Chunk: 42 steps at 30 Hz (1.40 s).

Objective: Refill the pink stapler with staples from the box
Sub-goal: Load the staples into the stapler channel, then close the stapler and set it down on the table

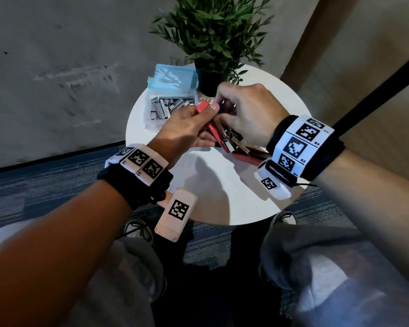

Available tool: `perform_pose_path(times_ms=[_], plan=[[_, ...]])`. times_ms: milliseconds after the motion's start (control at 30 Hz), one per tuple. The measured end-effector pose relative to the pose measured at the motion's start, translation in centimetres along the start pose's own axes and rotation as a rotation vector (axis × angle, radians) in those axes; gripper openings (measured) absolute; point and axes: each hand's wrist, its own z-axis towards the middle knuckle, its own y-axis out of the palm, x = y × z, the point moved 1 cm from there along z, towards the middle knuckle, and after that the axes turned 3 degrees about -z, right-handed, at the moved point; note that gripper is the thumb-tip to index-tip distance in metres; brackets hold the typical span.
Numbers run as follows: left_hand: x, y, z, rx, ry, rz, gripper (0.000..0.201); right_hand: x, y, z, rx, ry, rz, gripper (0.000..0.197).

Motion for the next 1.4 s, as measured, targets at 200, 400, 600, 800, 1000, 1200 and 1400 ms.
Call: perform_pose_path(times_ms=[200,400,600,800,1000,1200,1400], plan=[[-0.3,0.0,0.4,0.065,-0.04,-0.022,0.033,0.3,-0.3,-0.3,-0.089,0.044,0.069,0.03],[-0.1,-0.7,0.8,0.126,-0.063,-0.021,0.051,1.7,-2.5,-1.7,-0.214,0.061,-0.095,0.057],[0.3,-1.4,0.9,0.174,-0.078,-0.1,0.032,3.3,-0.6,-4.2,-0.46,0.146,-0.2,0.057],[0.3,-2.2,1.0,0.222,-0.021,-0.152,0.022,4.1,1.9,-4.4,-0.449,0.177,-0.018,0.04],[1.1,-3.0,1.2,0.261,0.019,-0.198,0.025,4.4,2.1,-4.7,-0.332,0.151,0.146,0.034],[0.9,-1.9,0.9,0.198,0.066,-0.126,0.02,5.3,0.7,-4.9,-0.354,0.16,0.072,0.036],[0.6,-1.4,0.6,0.12,0.091,-0.078,0.025,4.9,-1.2,-4.5,-0.335,0.173,-0.079,0.031]])
